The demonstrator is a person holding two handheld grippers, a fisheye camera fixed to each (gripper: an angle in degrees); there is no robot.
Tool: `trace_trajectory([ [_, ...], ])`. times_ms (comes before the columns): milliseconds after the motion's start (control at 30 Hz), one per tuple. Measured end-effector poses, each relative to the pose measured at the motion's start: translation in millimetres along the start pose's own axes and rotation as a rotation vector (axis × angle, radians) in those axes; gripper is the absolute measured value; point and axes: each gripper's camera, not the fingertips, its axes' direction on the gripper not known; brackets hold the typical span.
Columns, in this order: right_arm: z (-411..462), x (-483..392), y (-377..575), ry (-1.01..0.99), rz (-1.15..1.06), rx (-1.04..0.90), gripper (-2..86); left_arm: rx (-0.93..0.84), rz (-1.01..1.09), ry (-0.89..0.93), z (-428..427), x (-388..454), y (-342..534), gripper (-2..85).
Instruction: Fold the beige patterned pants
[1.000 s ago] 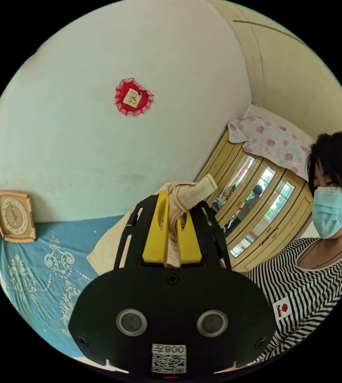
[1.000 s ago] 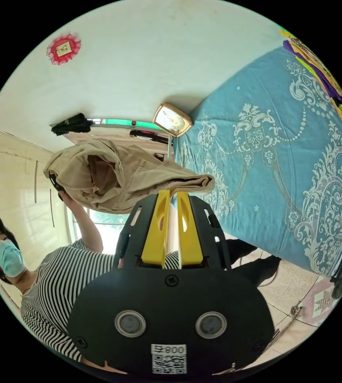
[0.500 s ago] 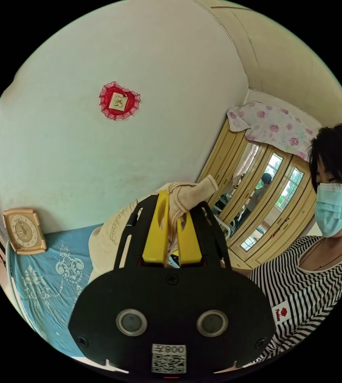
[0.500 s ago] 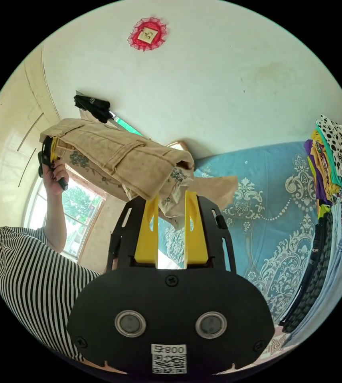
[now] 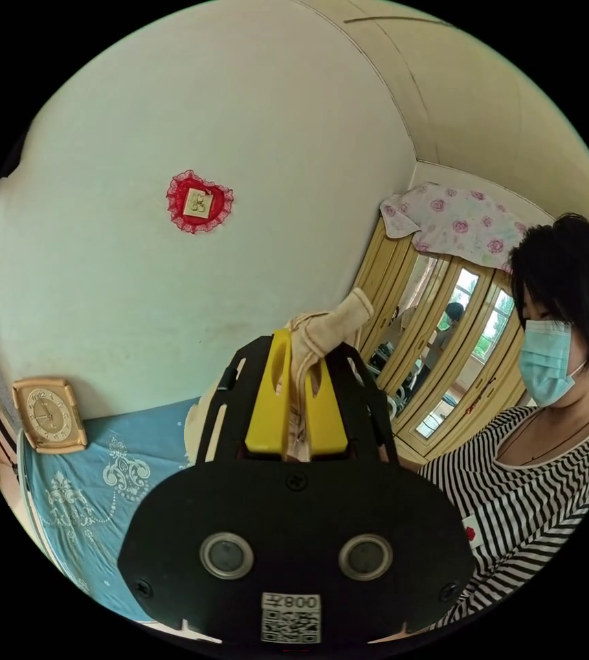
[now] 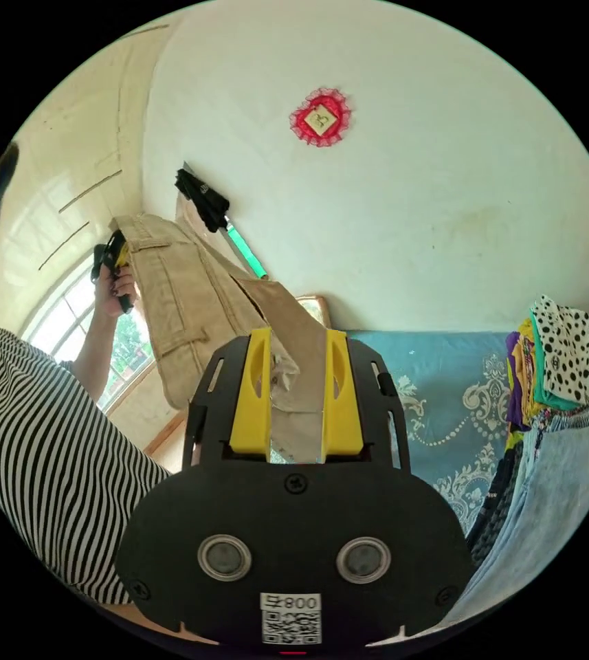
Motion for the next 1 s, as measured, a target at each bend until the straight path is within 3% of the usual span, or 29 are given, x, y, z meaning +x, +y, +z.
trace_trajectory([
  [133,16.3,-20.3,12.0,-0.017,-0.124,-0.108,12.4,-0.016,-0.004,-0.017,-6.3,4.5,4.8,-0.3],
  [433,10.0,-6.2,107.3,-0.006,-0.151,-0.319,11.8,-0.025,-0.028,0.006,-27.6,-7.0,24.2,-0.3],
  [600,17.7,-2.6,107.5,0.028,-0.179,-0.132,11.6,-0.045,-0.015,0.014,-35.7,-17.3,35.9,-0.3],
  [733,16.8,3.3,94.8,0.019,-0.211,-0.077,6.2,-0.036,-0.006,0.012,-57.0,-33.4,49.1,-0.4],
  [1000,-70.0,49.5,54.9,-0.023,-0.164,0.181,2.8,-0.009,0.011,0.098,-115.7,-75.6,88.9,-0.4],
])
